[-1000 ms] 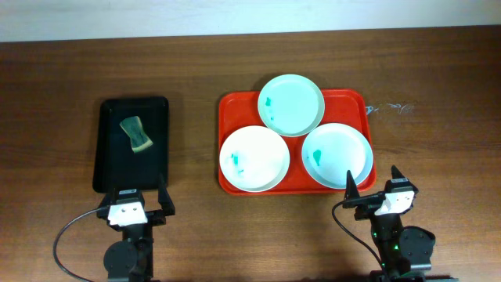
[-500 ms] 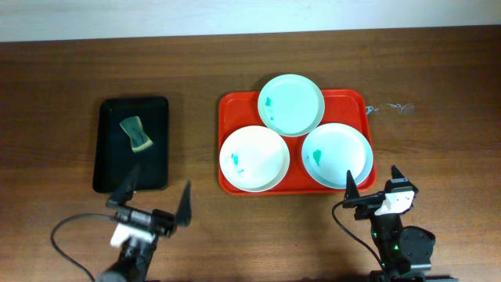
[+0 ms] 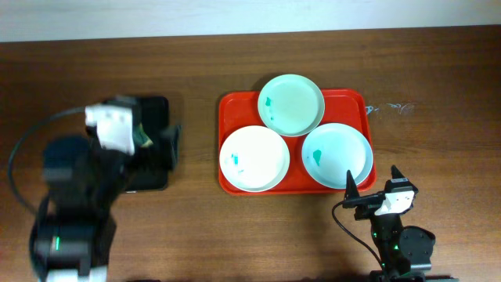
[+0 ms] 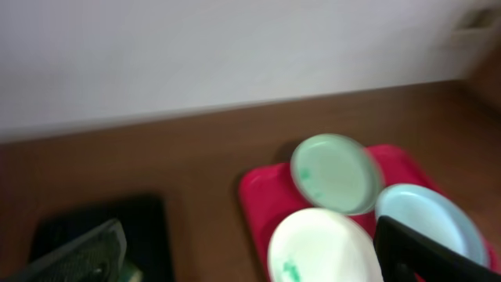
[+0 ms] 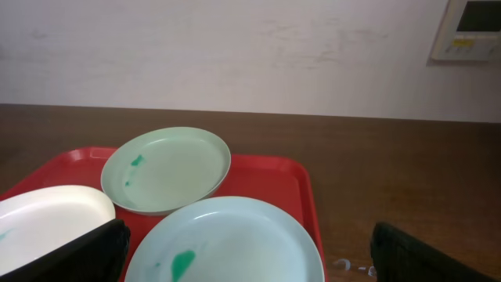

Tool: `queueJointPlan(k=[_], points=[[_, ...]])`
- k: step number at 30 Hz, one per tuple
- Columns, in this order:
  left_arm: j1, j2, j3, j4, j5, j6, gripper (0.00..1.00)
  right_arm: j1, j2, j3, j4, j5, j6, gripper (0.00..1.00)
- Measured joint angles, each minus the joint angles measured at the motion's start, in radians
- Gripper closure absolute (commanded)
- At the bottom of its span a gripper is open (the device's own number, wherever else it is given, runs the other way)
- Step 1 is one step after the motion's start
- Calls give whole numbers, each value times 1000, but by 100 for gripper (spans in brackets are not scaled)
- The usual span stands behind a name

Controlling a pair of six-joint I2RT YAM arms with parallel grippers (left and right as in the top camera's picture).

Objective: Clean dirty plates on tray and stack at the side
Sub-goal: 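Move the left gripper to the black tray and grasp the sponge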

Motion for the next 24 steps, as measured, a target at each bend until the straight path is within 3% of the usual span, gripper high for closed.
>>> queueJointPlan(k=[4,7,10,19,21,22,24], points=[[47,269,54,-19,-278,-254,1,0,0,0,0,0,0,1],[86,460,58,50,-360,-345,1,0,0,0,0,0,0,1],[106,638,58,145,-388,-383,1,0,0,0,0,0,1,1],[145,946,182,219,-511,-385,1,0,0,0,0,0,0,1],[158,1000,187,255,-515,-385,10,0,0,0,0,0,0,1],[158,1025,187,268,-515,-385,20,0,0,0,0,0,1,1],[156,1067,188,285,-503,-381,20,0,0,0,0,0,0,1]])
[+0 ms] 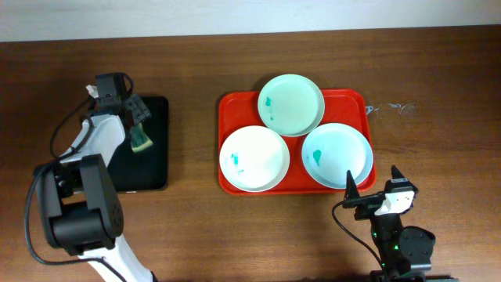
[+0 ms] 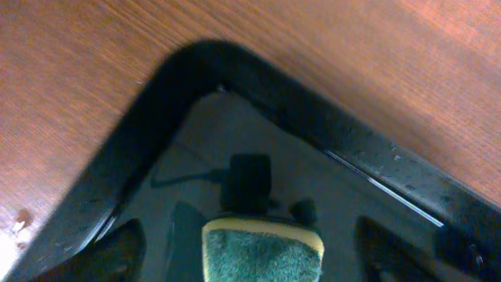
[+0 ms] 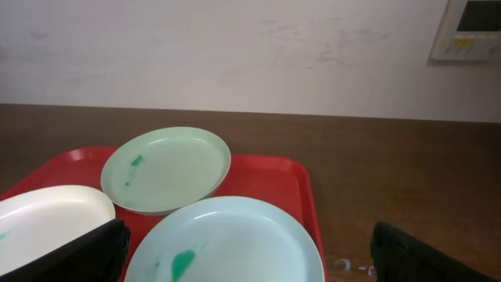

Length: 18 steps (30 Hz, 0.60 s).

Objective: Clean dirty plates on tray and stack at the side
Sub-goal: 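Move the left gripper to the black tray and grasp the sponge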

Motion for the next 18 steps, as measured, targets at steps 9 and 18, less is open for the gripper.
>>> queueJointPlan(k=[9,18], points=[[0,68,2,18,95,0,99,0,0,0,0,0,0,2],[-2,81,39,-65,101,4,1,0,0,0,0,0,0,2]])
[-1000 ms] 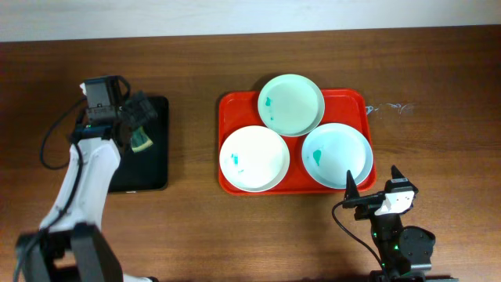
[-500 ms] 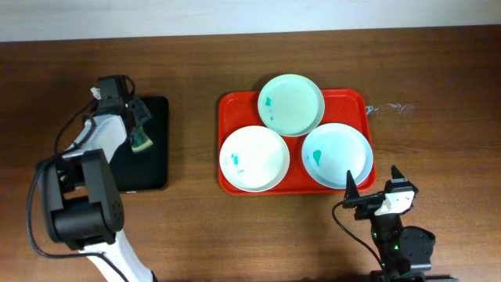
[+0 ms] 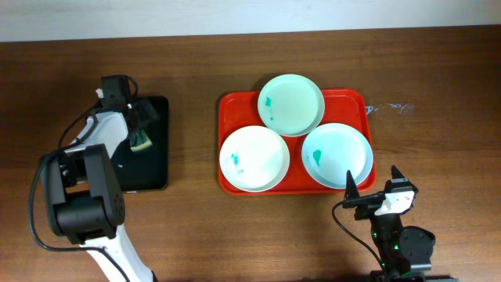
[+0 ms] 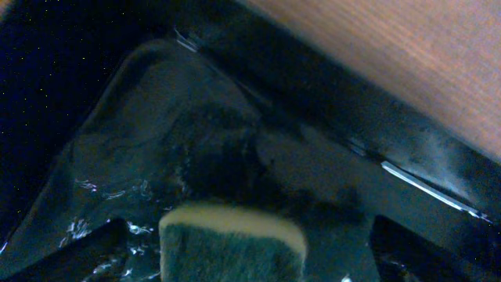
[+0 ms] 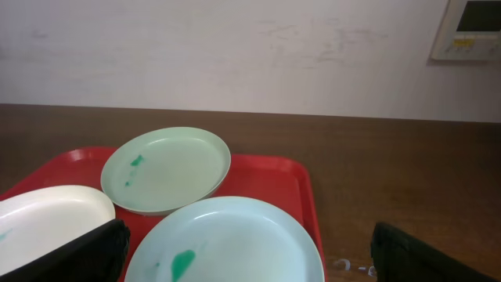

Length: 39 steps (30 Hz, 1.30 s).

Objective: Clean dirty plates on tray and stack at the side
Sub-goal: 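Move the left gripper to the black tray and grasp the sponge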

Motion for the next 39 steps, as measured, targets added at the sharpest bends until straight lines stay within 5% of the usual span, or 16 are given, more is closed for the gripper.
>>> queueJointPlan(k=[3,5,8,9,15,17,18,20,21,22,23,29,32,35,36,39], points=[[0,-4,19,-112,1,12,9,0,0,0,0,0,0,2],[0,-14,22,-201,8,15,100,0,0,0,0,0,0,2],[5,-20,22,-244,19,11,100,0,0,0,0,0,1,1],[6,-22,22,-252,26,11,0,0,0,0,0,0,0,2],[-6,-27,28,-318,62,11,7,0,0,0,0,0,0,1],[-4,-28,29,-353,58,11,47,0,0,0,0,0,0,1],[-2,-29,31,-370,63,10,82,0,0,0,0,0,0,2],[2,-30,31,-397,74,5,100,0,0,0,0,0,0,1],[3,-31,31,-407,82,6,100,0,0,0,0,0,0,2],[3,-32,31,-410,88,8,64,0,0,0,0,0,0,1],[3,-32,31,-409,90,7,9,0,0,0,0,0,0,1],[-11,-31,23,-298,37,0,1,0,0,0,0,0,0,2],[-9,-28,15,-241,1,-4,47,0,0,0,0,0,0,1],[-9,-25,14,-217,-12,-7,64,0,0,0,0,0,0,2],[-10,-24,14,-215,-17,-8,93,0,0,0,0,0,0,2],[-8,-21,21,-226,-35,-10,100,0,0,0,0,0,0,2]])
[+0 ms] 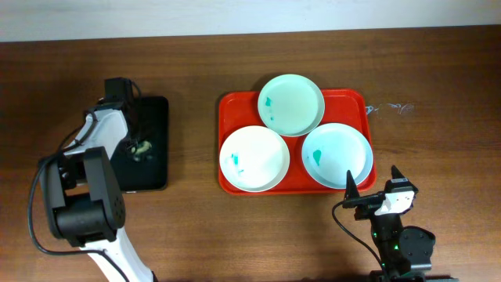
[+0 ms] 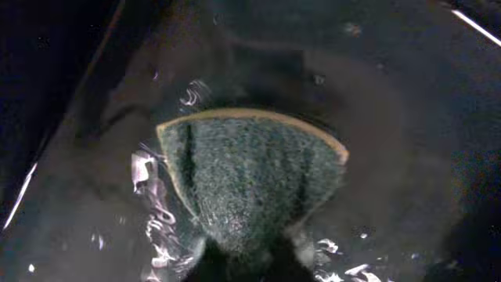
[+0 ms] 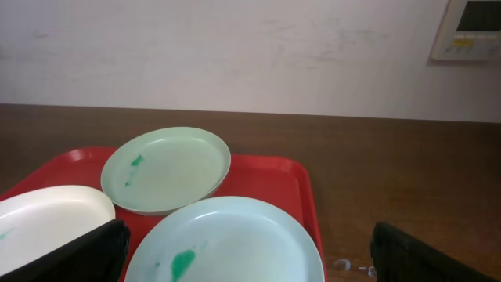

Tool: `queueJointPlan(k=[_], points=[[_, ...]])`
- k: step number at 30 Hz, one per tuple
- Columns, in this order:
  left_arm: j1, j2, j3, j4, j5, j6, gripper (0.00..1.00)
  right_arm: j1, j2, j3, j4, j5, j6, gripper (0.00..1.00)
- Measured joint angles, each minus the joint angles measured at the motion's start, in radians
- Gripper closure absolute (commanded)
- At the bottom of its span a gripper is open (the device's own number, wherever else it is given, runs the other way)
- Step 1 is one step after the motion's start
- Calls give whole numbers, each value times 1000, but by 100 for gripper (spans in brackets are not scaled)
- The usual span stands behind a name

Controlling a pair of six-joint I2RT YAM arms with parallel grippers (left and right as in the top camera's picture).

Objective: Clean dirty plates on tray and stack at the side
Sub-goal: 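Move the left gripper to the black tray and grasp the sponge, then carry the sponge with the left gripper onto the lower-left white plate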

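Observation:
Three stained plates lie on the red tray (image 1: 231,106): a green plate (image 1: 290,104), a white plate (image 1: 254,158) and a light blue plate (image 1: 337,154). My left gripper (image 1: 138,146) is down in the black water tray (image 1: 156,168), shut on a green sponge (image 2: 250,184) with a yellow edge. The sponge is pressed splayed against the wet bottom. My right gripper (image 3: 250,270) stands open at the near edge of the tray, the light blue plate (image 3: 227,239) with its green smear between its fingers (image 3: 78,251).
Small water drops (image 1: 391,107) lie on the wooden table right of the red tray. In the right wrist view the green plate (image 3: 166,168) and white plate (image 3: 47,215) sit behind the blue one; a wall panel (image 3: 470,27) hangs beyond.
My left gripper has gone lower and nearer in the black tray; the sponge, then hanging just over the water, is now squashed flat against the wet bottom. The right arm has not moved.
My left arm first held the sponge high above the black tray. Then it was over the tray's far corner, then lower just over the water, and now the sponge is pressed into it. The plates and the right gripper stayed put throughout.

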Motion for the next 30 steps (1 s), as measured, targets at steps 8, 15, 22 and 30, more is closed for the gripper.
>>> queueJointPlan(k=[8,15,22,30], points=[[7,63,235,-406,-28,3,100,0,0,0,-1,0,0,2],[6,66,679,-721,77,3,100,0,0,0,0,0,0,1],[6,101,453,-580,77,3,100,0,-1,0,0,0,0,2],[-16,-13,613,-793,253,122,100,0,0,0,0,0,0,1]])
